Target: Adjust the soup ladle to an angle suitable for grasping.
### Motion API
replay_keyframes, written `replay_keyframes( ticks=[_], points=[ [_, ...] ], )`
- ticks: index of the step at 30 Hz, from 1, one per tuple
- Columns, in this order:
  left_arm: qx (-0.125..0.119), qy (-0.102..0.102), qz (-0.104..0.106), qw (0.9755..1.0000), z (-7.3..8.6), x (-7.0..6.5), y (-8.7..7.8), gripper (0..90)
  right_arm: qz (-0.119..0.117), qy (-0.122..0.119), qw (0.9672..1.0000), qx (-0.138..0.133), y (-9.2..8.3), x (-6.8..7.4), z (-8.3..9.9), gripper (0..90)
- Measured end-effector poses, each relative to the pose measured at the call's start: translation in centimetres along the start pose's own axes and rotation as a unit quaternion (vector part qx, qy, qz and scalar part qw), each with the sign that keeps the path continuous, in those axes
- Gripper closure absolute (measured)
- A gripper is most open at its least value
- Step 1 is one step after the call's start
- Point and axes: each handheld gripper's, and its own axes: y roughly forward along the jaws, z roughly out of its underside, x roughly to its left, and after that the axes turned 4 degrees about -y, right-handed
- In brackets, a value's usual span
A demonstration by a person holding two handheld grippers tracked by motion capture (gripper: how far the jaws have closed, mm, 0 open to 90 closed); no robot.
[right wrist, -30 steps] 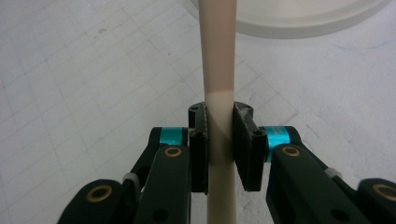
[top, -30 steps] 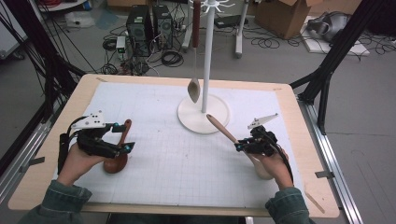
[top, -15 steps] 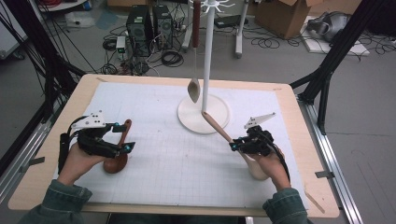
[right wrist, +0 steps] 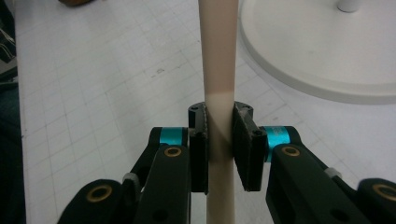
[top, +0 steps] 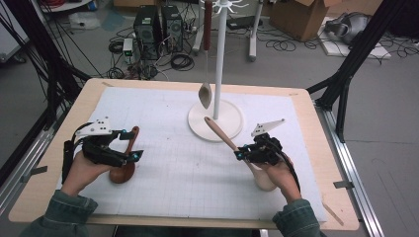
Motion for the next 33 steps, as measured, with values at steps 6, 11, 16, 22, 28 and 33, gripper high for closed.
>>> replay_keyframes(
  ticks=[6,11,16,22,28,33],
  points=[
    [0.000,0.000,0.001,1.0000,0.0,0.0,0.1,22.5,-0.009,-0.009,0.9999,-0.001,0.6,0.5,-0.5,78.0],
    [0.001,0.002,0.001,1.0000,0.0,0.0,0.0,22.5,-0.015,-0.015,0.9998,-0.001,1.1,0.7,-0.8,78.0],
    [0.000,0.001,0.000,1.0000,-0.1,-0.1,0.1,22.6,-0.020,-0.017,0.9997,0.000,1.8,0.9,-1.0,78.0],
    [0.001,0.002,0.002,1.0000,-0.1,-0.1,0.1,22.8,-0.028,-0.020,0.9994,-0.009,2.5,1.2,-1.4,78.0],
    [0.000,0.004,0.007,1.0000,-0.1,-0.2,0.3,24.6,-0.030,-0.021,0.9991,-0.020,2.7,1.6,-1.8,78.0],
    [-0.001,0.003,0.017,0.9998,-0.3,-0.6,0.7,26.9,-0.038,-0.026,0.9986,-0.027,3.0,2.2,-2.1,78.0]
  ],
)
